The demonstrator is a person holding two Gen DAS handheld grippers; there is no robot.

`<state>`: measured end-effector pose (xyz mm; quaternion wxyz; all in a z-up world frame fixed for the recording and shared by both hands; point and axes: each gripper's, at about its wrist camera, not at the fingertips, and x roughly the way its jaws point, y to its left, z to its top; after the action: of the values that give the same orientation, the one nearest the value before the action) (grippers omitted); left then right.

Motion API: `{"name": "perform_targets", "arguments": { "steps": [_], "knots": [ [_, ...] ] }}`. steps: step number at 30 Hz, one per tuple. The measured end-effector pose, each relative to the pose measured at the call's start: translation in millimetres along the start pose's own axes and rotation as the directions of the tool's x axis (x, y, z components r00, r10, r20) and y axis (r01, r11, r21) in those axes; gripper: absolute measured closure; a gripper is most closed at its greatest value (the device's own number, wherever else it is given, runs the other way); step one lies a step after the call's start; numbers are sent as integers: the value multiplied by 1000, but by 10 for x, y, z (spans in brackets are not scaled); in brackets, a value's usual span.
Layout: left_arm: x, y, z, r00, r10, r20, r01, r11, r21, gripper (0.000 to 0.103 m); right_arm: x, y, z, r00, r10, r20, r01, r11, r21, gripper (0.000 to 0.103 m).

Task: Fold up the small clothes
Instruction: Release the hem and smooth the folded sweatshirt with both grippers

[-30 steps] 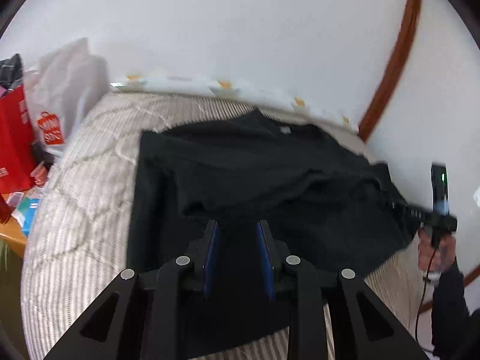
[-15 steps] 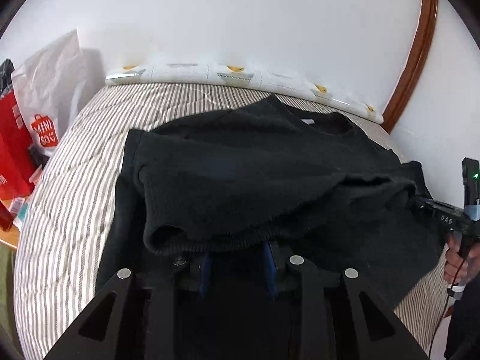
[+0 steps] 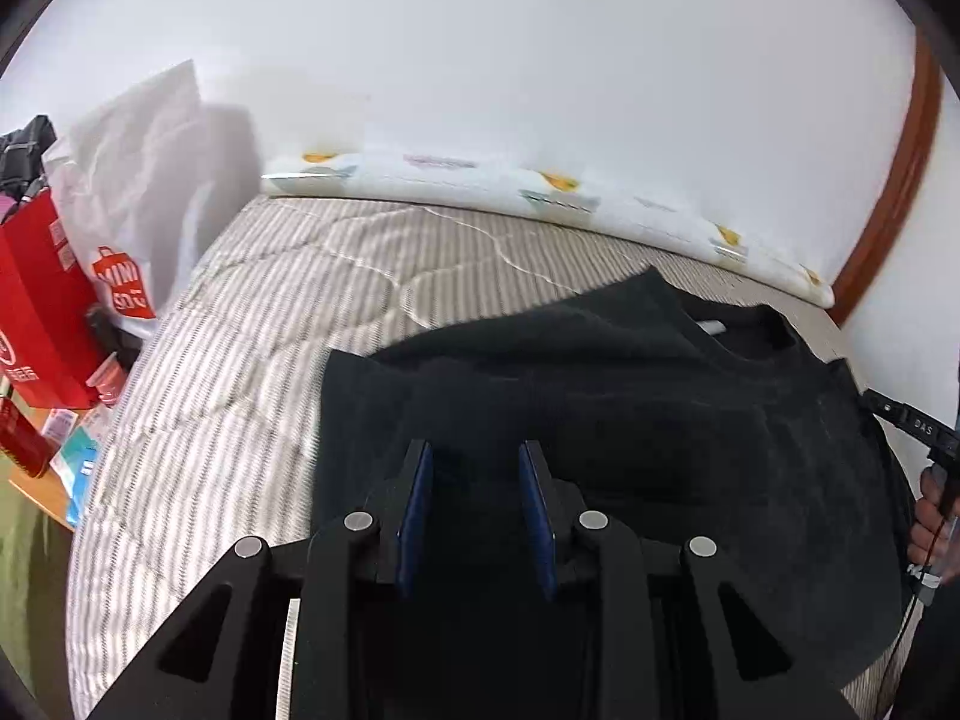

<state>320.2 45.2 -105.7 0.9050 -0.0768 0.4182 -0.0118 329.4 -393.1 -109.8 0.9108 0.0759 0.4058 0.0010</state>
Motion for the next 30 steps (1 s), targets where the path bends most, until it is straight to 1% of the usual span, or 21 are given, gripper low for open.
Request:
{"name": "perform_targets", "arguments": {
  "steps": [1, 2, 3, 4, 6, 7, 9, 10, 11, 12, 13, 14, 16, 17, 19, 21, 24, 27, 29, 30],
  "knots": [
    [1, 28, 9, 1000, 10, 1, -10, 1000, -1, 69, -10, -6, 22, 999, -30, 12, 30, 999, -21, 80],
    [20, 64, 24, 1000, 20, 0, -20, 1000, -2, 59, -24, -16, 33, 999, -50, 21, 51, 998, -35, 79],
    [42, 103, 33, 1000, 26, -2, -26, 1000, 4, 56, -33, -28, 45, 998, -62, 31, 63, 997, -46, 76],
    [57, 130, 38, 1000, 26, -7, -26, 1000, 9, 55, -39, -52, 50, 997, -64, 38, 66, 996, -54, 68],
    [151, 163, 56, 998, 47, -33, -46, 998, 29, 55, 19, -93, 69, 998, -62, 28, 64, 995, -70, 58],
    [179, 167, 58, 998, 50, -36, -49, 998, 32, 56, 64, -99, 71, 997, -75, 17, 76, 994, -76, 58],
    [249, 200, 62, 998, 19, -54, -18, 1000, 21, 56, 152, -111, 83, 997, -84, -1, 83, 993, -81, 58],
    [284, 201, 60, 998, 1, -70, 0, 1000, 17, 57, 193, -112, 87, 997, -73, -9, 72, 994, -81, 59],
    [283, 199, 46, 997, -6, -72, 7, 1000, 18, 61, 248, -113, 93, 998, -57, -28, 55, 995, -81, 61],
    [288, 182, 35, 997, -3, -71, 5, 1000, 26, 66, 289, -105, 93, 998, -43, -39, 40, 996, -84, 68],
    [278, 163, 22, 998, 2, -66, 1, 999, 34, 77, 323, -85, 96, 998, -37, -48, 32, 995, -93, 70],
    [261, 143, 10, 998, 4, -63, -1, 999, 42, 84, 338, -63, 95, 998, -47, -46, 42, 994, -102, 72],
    [201, 86, -15, 999, 40, -36, -38, 997, 70, 90, 335, -18, 90, 998, -47, -37, 42, 991, -125, 81],
    [170, 66, -21, 998, 51, -21, -50, 996, 79, 91, 314, -3, 87, 998, -54, -27, 50, 990, -135, 83],
    [81, 31, -24, 997, 69, 16, -70, 994, 82, 93, 250, 2, 82, 999, -46, -3, 45, 989, -140, 88],
    [-29, 11, 9, 995, 72, 65, -77, 994, 72, 93, 121, -8, 94, 998, -43, 39, 48, 989, -143, 89],
    [-121, 17, 136, 992, 51, 114, -55, 998, 34, 93, -35, -49, 187, 997, -2, 75, 11, 992, -123, 89],
    [-55, 5, 260, 991, 48, 122, -50, 999, 15, 93, -137, -129, 324, 994, 36, 103, -29, 997, -74, 89],
    [36, 3, 291, 992, 42, 115, -43, 999, 2, 93, -130, -168, 392, 993, 18, 120, -10, 998, -63, 90],
    [122, -4, 303, 994, 50, 101, -50, 999, 3, 93, -92, -202, 418, 992, 8, 123, -1, 998, -59, 90]
  ]
}}
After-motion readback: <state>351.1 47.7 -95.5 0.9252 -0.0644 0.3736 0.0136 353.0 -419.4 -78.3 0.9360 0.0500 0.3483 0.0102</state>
